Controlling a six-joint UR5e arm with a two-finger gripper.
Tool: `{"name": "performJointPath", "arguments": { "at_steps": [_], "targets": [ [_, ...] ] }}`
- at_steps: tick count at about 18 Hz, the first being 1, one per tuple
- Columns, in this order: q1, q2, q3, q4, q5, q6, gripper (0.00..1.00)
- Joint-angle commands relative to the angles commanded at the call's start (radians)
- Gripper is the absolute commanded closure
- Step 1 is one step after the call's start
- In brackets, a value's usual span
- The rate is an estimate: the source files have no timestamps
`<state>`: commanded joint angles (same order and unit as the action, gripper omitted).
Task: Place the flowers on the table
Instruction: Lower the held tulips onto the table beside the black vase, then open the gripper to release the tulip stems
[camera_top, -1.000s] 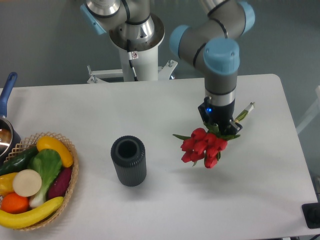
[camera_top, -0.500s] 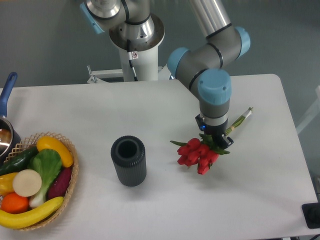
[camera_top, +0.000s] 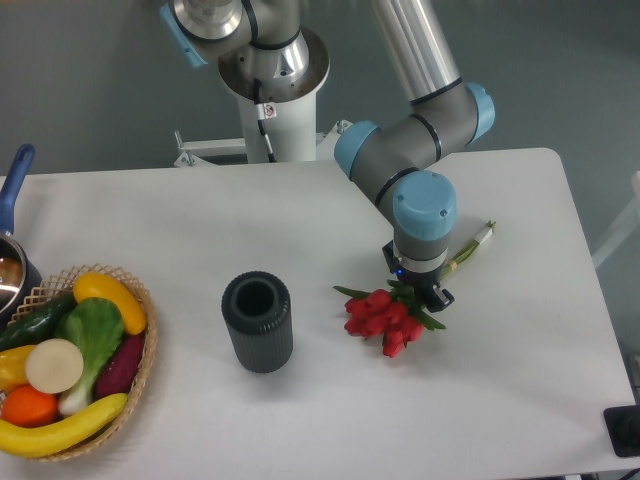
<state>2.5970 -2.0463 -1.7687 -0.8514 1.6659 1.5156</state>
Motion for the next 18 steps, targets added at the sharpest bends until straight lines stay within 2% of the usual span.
{"name": "performJointPath", "arguments": {
  "at_steps": [1, 2, 6, 10, 13, 15, 18],
  "targets": [
    [0.0, 0.003, 0.002, 0.0, -0.002, 0.009, 0.04],
    [0.0, 0.006, 0.003, 0.002, -0.003, 0.005, 0.01],
    [0.008, 0.044, 0.017, 0.009, -0.014, 0.0, 0.0],
    [0.064, 0.142, 0.041, 0.012, -0.125, -0.003, 0.0],
    [0.139, 0.25, 0.046, -0.009, -0.222, 0.008, 0.0],
    [0.175, 0.299, 0.07, -0.082, -0.277, 0.011, 0.0],
    [0.234, 0.342, 0.141, -0.265, -0.302, 0.105, 0.0]
  ]
}}
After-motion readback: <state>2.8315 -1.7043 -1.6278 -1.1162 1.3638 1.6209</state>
